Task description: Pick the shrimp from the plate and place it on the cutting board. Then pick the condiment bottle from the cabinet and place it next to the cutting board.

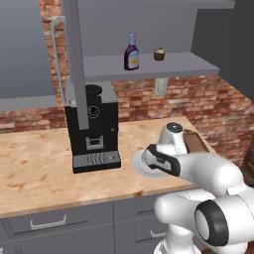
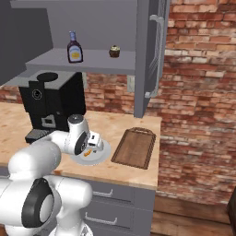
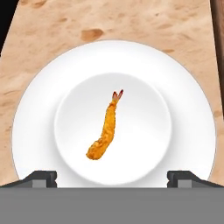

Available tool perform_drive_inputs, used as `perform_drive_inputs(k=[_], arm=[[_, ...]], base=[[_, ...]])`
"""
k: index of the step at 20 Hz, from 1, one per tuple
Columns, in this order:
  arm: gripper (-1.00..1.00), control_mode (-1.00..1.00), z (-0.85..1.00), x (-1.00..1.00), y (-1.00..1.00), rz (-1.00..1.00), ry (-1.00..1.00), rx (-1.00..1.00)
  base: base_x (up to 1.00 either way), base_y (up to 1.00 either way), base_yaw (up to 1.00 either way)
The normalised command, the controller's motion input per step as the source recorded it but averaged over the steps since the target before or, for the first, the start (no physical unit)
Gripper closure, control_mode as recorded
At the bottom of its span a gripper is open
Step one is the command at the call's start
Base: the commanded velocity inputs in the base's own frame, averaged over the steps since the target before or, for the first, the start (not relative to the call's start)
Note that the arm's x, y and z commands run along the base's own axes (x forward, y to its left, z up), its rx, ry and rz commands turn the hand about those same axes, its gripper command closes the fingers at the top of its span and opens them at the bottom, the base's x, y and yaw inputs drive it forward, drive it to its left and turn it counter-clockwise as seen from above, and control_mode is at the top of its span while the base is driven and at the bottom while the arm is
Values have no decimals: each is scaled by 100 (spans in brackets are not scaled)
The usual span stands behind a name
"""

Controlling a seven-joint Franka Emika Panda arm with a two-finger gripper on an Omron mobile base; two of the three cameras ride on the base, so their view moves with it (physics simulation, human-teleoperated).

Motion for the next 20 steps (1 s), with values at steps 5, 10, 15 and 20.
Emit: perform_drive_inputs(k=[5, 10, 15, 20], arm=[[-100, -100, -13, 2, 0, 0, 0, 0], [-100, -100, -13, 3, 0, 0, 0, 0], [-100, -100, -12, 3, 0, 0, 0, 0], [-100, -100, -12, 3, 1, 0, 0, 0]], base=[[0, 0, 0], [0, 0, 0], [0, 0, 0], [0, 0, 0]])
